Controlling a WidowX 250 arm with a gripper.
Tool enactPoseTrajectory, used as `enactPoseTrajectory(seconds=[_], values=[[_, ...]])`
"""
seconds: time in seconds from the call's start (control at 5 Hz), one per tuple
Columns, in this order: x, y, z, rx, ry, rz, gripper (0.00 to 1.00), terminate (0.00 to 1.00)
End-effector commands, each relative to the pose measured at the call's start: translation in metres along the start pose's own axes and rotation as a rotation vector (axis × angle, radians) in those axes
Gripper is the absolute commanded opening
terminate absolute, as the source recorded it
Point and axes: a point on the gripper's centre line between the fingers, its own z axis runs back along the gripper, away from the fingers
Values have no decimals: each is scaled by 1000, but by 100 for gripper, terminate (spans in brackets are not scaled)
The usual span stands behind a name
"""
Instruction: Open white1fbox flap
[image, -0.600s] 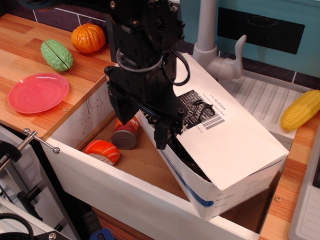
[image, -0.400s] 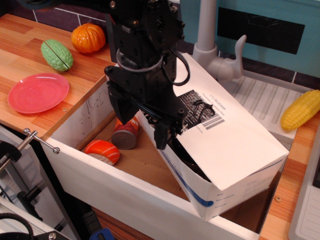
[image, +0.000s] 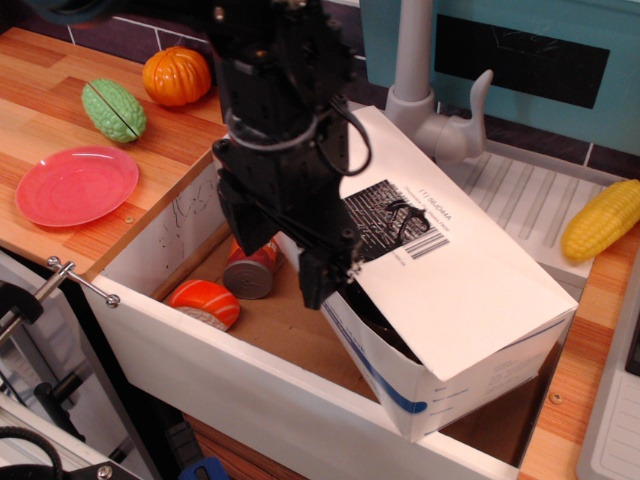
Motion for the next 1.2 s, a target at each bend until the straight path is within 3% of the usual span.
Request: enactPoseTrajectory(seconds=[0.0,0.6,1.0], values=[[11,7,-2,-35,-51,-109,100,0],[26,9,-1,-52,-160,-179,100,0],[44,10,32,-26,-176,-279,100,0]])
